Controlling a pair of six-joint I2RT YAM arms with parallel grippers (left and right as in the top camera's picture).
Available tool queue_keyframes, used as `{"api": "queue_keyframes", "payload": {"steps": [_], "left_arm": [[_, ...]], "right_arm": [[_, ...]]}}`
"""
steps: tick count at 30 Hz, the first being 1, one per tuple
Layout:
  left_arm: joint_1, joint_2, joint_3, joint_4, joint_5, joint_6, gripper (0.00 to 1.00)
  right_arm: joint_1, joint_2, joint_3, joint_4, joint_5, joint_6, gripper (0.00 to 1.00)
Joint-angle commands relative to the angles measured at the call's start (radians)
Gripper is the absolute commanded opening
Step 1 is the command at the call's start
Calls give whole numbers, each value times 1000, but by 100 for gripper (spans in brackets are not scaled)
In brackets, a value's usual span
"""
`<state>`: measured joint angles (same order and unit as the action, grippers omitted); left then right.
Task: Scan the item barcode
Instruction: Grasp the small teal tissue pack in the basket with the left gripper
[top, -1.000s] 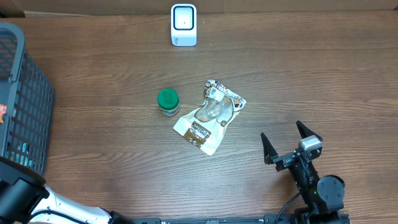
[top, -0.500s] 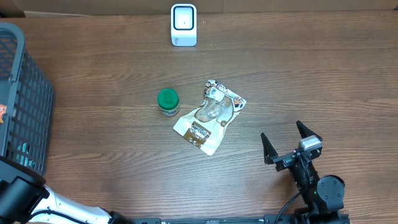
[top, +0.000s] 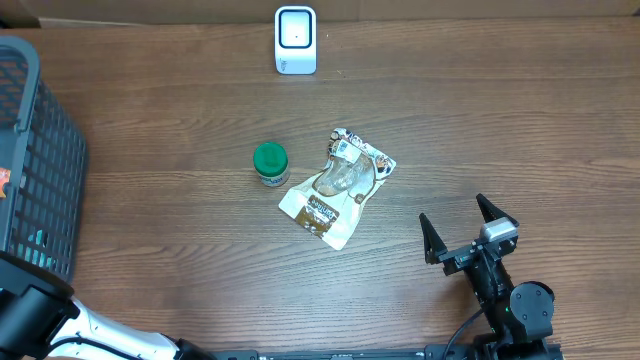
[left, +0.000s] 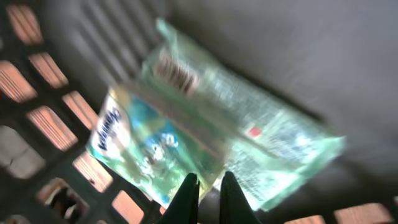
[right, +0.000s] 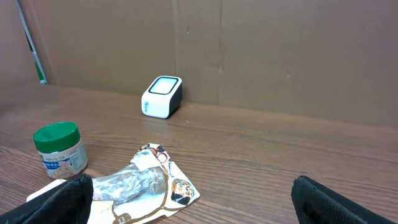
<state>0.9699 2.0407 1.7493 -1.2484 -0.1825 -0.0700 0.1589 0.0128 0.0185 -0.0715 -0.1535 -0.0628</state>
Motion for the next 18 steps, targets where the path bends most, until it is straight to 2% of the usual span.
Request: {"api": "queue_keyframes", "payload": {"steps": [1, 2, 3, 4, 11, 18], "left_arm": [[-14, -30, 45, -5, 32, 29, 13], [-14, -28, 43, -8, 28, 20, 37], [-11, -27, 40, -8, 17, 1, 84], [-7, -27, 35, -8, 14, -16, 100], [35, -27, -14, 6, 14, -116, 100], [75, -27, -96, 92, -11, -121, 100]], "right_arm": [[3, -10, -11, 5, -5, 4, 100], [3, -10, -11, 5, -5, 4, 100], [3, -10, -11, 5, -5, 4, 100], [3, -10, -11, 5, -5, 4, 100], [3, -10, -11, 5, -5, 4, 100], [3, -10, -11, 5, -5, 3, 100]]}}
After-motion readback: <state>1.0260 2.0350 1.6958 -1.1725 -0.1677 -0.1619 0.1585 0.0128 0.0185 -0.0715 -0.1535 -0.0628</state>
